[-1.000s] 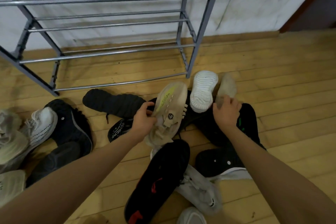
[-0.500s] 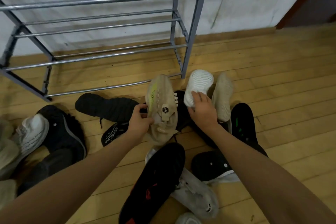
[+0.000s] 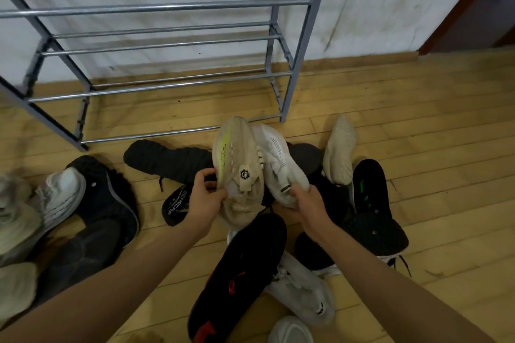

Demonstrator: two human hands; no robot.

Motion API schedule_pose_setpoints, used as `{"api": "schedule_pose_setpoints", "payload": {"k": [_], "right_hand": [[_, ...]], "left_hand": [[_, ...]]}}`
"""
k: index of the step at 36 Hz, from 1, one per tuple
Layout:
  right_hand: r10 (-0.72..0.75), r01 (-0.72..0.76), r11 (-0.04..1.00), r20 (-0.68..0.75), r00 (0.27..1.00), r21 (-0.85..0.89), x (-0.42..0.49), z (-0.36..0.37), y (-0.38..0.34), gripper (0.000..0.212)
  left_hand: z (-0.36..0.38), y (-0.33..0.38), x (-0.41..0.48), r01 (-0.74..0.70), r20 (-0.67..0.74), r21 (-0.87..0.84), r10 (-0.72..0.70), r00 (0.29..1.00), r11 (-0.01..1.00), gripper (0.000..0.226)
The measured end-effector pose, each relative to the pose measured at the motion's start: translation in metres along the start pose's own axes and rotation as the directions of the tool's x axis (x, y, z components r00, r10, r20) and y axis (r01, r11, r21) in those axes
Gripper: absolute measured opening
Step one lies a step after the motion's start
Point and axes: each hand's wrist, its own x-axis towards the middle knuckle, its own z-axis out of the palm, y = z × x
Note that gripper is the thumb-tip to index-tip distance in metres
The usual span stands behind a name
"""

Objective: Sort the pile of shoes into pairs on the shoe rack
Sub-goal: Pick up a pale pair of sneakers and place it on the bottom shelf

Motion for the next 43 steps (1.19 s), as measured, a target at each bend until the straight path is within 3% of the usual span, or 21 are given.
{"api": "schedule_pose_setpoints", "payload": {"k": [3,5,9,12,16,18,20,25,29,34,43], "right_hand": [[0.016,-0.031,0.965,-0.059,0.998,-0.262,0.006,-0.001,-0.01,0.062],[-0.095,0.054,0.924,-0.091,0.991,-0.378,0.008,-0.001,-0.013,0.064],[-0.259,0.18,0.68,-0.004,0.966,-0.711,0.014,-0.007,-0.01,0.041],[-0.288,0.19,0.671,-0.015,0.957,-0.717,0.019,-0.013,-0.018,0.022],[-0.345,0.174,0.719,-0.128,0.93,-0.672,0.028,-0.015,-0.041,0.035],[-0.465,0.193,0.646,-0.179,0.867,-0.739,0.035,-0.016,-0.052,0.022],[-0.505,0.123,0.565,-0.224,0.833,-0.816,0.043,-0.02,-0.066,0.038],[-0.318,-0.09,0.561,-0.315,0.894,-0.823,0.066,-0.036,-0.081,0.073],[-0.213,-0.157,0.559,-0.325,0.921,-0.814,0.075,-0.039,-0.078,0.081],[-0.249,-0.13,0.564,-0.318,0.915,-0.815,0.082,-0.044,-0.077,0.073],[-0.411,0.127,0.771,-0.335,0.848,-0.625,0.064,-0.048,-0.075,0.05]], "left_hand": [[-0.004,-0.003,-0.002,0.012,0.016,0.037,-0.013,1.0,0.999,0.048],[-0.006,-0.006,-0.002,0.027,0.015,0.046,-0.027,1.0,0.999,0.049],[-0.009,-0.009,0.001,0.056,-0.016,0.034,-0.055,0.998,0.998,0.051],[-0.009,-0.01,0.004,0.062,-0.019,0.013,-0.062,0.998,0.998,0.05],[-0.003,-0.008,0.006,0.054,-0.025,-0.032,-0.055,0.998,0.998,0.047],[0.003,-0.004,0.006,0.034,-0.028,-0.067,-0.036,0.999,0.997,0.045],[0.01,0.002,0.007,0.006,-0.021,-0.099,-0.008,1.0,0.995,0.045],[0.025,0.016,0.014,-0.028,0.022,-0.113,0.031,0.999,0.993,0.046],[0.037,0.016,0.02,-0.04,0.051,-0.039,0.042,0.998,0.998,0.048],[0.042,0.01,0.027,-0.035,0.013,-0.004,0.035,0.999,0.999,0.048],[0.043,0.01,0.023,-0.055,0.023,-0.017,0.056,0.998,0.998,0.05]]}}
